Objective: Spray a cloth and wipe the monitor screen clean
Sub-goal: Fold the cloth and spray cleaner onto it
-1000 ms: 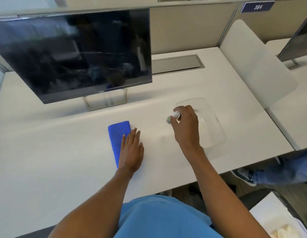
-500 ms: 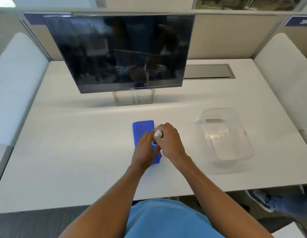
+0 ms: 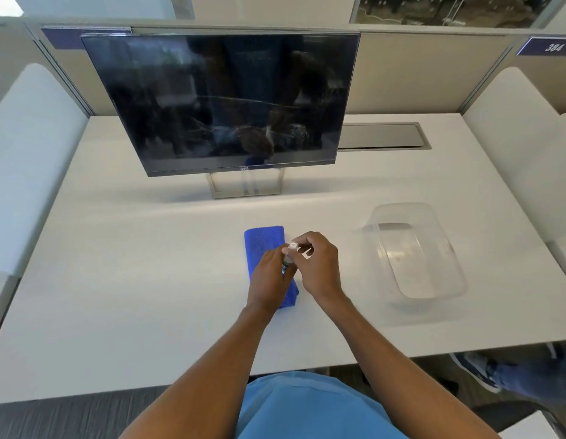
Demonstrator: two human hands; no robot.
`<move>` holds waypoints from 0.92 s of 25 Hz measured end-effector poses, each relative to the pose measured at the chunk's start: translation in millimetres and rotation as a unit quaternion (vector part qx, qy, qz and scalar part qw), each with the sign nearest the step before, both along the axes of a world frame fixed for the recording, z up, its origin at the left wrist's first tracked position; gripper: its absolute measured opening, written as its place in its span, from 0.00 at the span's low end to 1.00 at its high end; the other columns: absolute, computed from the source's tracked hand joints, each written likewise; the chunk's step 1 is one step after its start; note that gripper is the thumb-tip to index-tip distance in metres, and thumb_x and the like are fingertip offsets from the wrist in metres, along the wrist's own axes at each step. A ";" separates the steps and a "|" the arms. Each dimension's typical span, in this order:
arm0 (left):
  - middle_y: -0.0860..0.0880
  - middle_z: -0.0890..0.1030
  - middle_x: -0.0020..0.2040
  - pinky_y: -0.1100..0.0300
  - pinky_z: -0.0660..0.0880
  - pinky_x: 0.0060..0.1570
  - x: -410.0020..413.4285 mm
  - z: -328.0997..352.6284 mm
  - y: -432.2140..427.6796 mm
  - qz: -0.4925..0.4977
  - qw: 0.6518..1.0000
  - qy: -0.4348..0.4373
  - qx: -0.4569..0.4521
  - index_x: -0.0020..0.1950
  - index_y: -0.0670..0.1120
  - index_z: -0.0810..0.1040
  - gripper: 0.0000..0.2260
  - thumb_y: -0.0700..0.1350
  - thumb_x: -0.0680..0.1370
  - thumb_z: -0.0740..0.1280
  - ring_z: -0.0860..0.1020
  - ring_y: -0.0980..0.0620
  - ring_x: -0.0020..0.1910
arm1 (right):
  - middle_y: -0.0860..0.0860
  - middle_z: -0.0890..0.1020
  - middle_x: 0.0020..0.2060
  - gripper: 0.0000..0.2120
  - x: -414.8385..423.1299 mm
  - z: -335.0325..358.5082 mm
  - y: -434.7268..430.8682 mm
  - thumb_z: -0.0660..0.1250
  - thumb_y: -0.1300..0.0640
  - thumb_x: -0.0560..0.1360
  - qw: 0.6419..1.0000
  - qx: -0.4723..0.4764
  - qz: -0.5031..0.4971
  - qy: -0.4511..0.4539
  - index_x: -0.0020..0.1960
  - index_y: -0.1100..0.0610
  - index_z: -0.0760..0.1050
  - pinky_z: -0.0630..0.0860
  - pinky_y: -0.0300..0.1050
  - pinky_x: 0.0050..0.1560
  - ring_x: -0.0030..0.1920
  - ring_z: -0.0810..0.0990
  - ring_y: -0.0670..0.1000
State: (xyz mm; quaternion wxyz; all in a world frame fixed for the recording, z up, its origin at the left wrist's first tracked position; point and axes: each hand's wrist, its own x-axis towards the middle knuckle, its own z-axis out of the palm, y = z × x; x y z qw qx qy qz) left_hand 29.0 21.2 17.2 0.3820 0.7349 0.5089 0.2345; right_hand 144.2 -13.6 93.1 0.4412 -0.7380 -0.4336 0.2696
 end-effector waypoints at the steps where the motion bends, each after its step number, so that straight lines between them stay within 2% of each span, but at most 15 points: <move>1: 0.54 0.82 0.60 0.61 0.74 0.54 0.8 -0.1 0.1 -0.004 1.000 0.004 0.004 0.70 0.51 0.78 0.14 0.47 0.84 0.69 0.79 0.54 0.58 | 0.44 0.84 0.43 0.05 0.6 -1.3 0.1 0.77 0.60 0.75 1.000 0.001 -0.005 0.000 0.45 0.54 0.81 0.73 0.30 0.45 0.44 0.81 0.46; 6: 0.64 0.75 0.51 0.72 0.66 0.46 4.4 5.3 -0.9 -0.012 0.999 0.012 0.044 0.65 0.55 0.76 0.10 0.48 0.84 0.68 0.72 0.60 0.50 | 0.46 0.86 0.44 0.04 5.2 -2.5 -0.6 0.77 0.62 0.75 1.000 0.013 -0.021 0.000 0.47 0.56 0.83 0.73 0.26 0.48 0.45 0.83 0.46; 9: 0.62 0.76 0.49 0.67 0.67 0.43 4.3 4.4 0.7 -0.022 0.999 0.017 0.036 0.60 0.56 0.76 0.05 0.51 0.85 0.66 0.73 0.58 0.49 | 0.46 0.87 0.49 0.06 9.6 1.1 2.0 0.75 0.62 0.77 1.000 0.023 -0.011 -0.012 0.53 0.54 0.85 0.72 0.25 0.52 0.50 0.83 0.44; 11: 0.61 0.76 0.48 0.62 0.68 0.45 5.0 2.3 0.3 -0.022 0.999 0.019 0.030 0.61 0.54 0.76 0.07 0.53 0.84 0.67 0.73 0.58 0.49 | 0.46 0.86 0.52 0.08 15.8 3.5 7.1 0.73 0.62 0.78 0.999 0.032 -0.007 -0.022 0.56 0.54 0.85 0.71 0.25 0.54 0.53 0.83 0.44; 13: 0.61 0.76 0.50 0.61 0.68 0.47 7.3 2.5 -0.1 -0.025 0.999 0.024 0.028 0.63 0.53 0.76 0.10 0.55 0.84 0.67 0.72 0.60 0.51 | 0.47 0.86 0.53 0.10 25.3 2.7 11.9 0.74 0.63 0.78 0.998 0.049 -0.018 -0.039 0.58 0.55 0.85 0.72 0.25 0.53 0.51 0.82 0.45; 16: 0.59 0.76 0.52 0.60 0.68 0.50 9.6 4.0 2.6 -0.021 0.999 0.028 0.024 0.67 0.52 0.76 0.14 0.56 0.84 0.67 0.72 0.59 0.53 | 0.51 0.84 0.52 0.12 42.2 -9.0 14.6 0.74 0.65 0.78 0.995 0.049 -0.055 -0.060 0.60 0.58 0.84 0.76 0.30 0.50 0.48 0.82 0.48; 20: 0.59 0.76 0.52 0.61 0.69 0.50 8.2 4.2 5.3 -0.018 0.999 0.024 0.024 0.67 0.51 0.76 0.14 0.56 0.84 0.67 0.72 0.59 0.52 | 0.54 0.85 0.49 0.10 67.2 -31.2 21.2 0.74 0.67 0.77 0.993 -0.020 -0.111 -0.034 0.58 0.61 0.81 0.84 0.49 0.52 0.48 0.83 0.53; 23: 0.58 0.76 0.52 0.61 0.69 0.51 8.5 3.4 8.0 -0.019 0.999 0.029 0.021 0.67 0.51 0.76 0.15 0.57 0.84 0.67 0.72 0.60 0.53 | 0.57 0.85 0.51 0.09 80.5 -43.8 28.3 0.72 0.69 0.78 0.991 -0.064 -0.109 -0.046 0.57 0.63 0.80 0.83 0.54 0.56 0.50 0.83 0.55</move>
